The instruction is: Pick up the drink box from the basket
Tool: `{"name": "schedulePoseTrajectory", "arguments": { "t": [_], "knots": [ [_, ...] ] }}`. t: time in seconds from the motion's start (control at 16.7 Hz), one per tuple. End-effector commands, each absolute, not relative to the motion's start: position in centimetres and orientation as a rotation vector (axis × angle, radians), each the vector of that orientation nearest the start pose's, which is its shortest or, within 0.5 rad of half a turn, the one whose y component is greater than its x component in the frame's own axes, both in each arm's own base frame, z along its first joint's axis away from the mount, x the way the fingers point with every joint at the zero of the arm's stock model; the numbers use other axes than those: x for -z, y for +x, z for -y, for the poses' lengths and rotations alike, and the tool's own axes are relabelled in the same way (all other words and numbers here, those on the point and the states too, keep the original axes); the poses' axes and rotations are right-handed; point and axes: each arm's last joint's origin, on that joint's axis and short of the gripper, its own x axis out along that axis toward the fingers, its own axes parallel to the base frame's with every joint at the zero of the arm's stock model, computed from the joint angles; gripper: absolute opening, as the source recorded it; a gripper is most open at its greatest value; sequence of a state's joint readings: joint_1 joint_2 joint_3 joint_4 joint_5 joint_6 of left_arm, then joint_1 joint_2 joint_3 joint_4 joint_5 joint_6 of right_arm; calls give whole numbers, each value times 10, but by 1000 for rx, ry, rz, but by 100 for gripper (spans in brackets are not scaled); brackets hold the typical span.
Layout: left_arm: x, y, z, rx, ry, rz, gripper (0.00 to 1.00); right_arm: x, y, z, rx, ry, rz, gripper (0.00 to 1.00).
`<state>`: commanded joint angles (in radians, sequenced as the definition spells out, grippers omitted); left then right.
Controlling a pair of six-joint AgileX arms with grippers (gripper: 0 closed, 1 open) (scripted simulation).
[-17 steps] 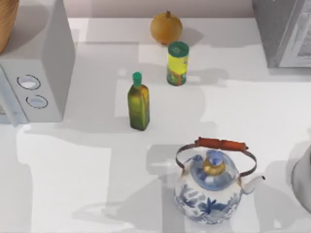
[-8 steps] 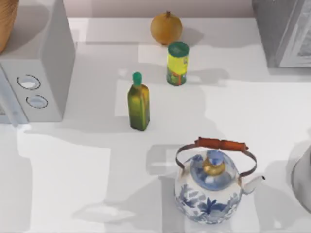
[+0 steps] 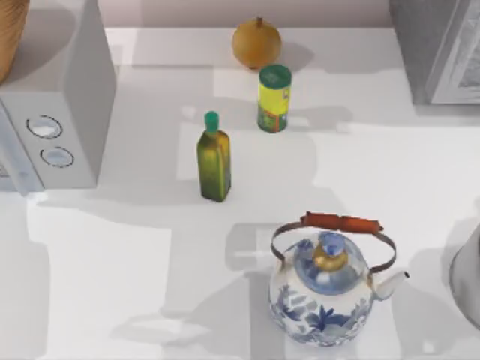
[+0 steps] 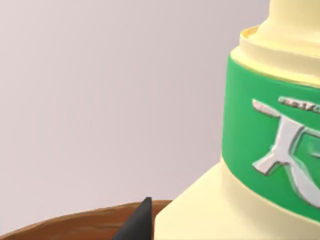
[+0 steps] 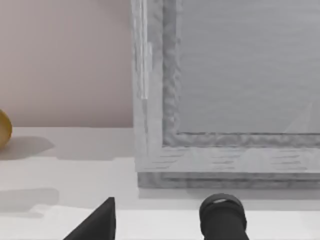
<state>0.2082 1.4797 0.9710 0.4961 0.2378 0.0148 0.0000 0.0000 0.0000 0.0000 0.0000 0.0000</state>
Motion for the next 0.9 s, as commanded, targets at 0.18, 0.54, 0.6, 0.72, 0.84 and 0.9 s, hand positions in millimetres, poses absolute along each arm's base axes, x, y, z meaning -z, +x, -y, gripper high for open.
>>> {"name": "schedulePoseTrajectory", "arguments": {
  "t": [0.18,0.54,0.6,0.72,0.84,0.9],
  "knots": [
    [-294,337,-66,15,-3,-9,10,-160,106,1,0,0,0,100],
    [-294,337,-66,15,-3,-9,0,-160,106,1,0,0,0,100],
    [-294,337,-66,15,-3,-9,0,-160,106,1,0,0,0,100],
    [-294,337,-66,15,-3,-9,0,-160,106,1,0,0,0,100],
    [-303,334,-67,11,4,15,0,-160,106,1,0,0,0,100],
    [-308,334,-67,6,4,26,0,-160,106,1,0,0,0,100]
  ]
}}
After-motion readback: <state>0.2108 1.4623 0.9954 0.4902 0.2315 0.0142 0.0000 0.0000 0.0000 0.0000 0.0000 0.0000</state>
